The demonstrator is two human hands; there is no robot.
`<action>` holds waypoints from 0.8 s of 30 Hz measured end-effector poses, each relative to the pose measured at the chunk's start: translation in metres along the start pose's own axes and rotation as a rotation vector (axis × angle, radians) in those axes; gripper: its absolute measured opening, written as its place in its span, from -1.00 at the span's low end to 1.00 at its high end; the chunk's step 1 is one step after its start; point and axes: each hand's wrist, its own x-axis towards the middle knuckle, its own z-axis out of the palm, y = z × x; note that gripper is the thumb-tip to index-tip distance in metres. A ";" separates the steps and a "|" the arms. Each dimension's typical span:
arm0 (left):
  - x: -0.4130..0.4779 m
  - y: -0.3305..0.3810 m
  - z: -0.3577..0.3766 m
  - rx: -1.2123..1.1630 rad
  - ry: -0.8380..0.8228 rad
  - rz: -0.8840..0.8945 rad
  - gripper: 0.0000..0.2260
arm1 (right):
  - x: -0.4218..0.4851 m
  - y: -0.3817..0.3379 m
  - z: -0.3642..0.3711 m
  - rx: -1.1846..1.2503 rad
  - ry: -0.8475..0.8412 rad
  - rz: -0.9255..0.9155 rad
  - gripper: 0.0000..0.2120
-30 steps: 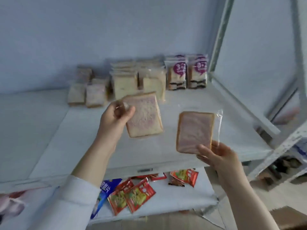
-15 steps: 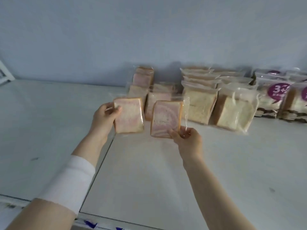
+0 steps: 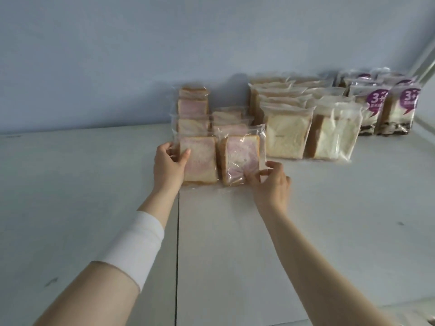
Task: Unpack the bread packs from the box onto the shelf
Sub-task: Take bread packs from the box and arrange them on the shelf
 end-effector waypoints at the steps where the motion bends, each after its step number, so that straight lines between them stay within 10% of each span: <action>1: -0.004 0.002 -0.003 0.035 0.013 0.028 -0.51 | -0.002 0.000 -0.003 -0.034 -0.012 -0.007 -0.55; 5: -0.044 0.027 0.002 0.264 0.144 0.377 -0.59 | -0.008 0.011 -0.035 -0.135 0.004 -0.072 -0.45; 11: -0.146 0.105 0.111 0.630 -0.312 0.998 -0.63 | -0.006 0.075 -0.142 -0.488 0.142 -0.132 -0.43; 24: -0.518 0.180 0.407 0.769 -0.874 1.468 -0.74 | -0.092 0.392 -0.481 -0.880 0.268 0.458 -0.56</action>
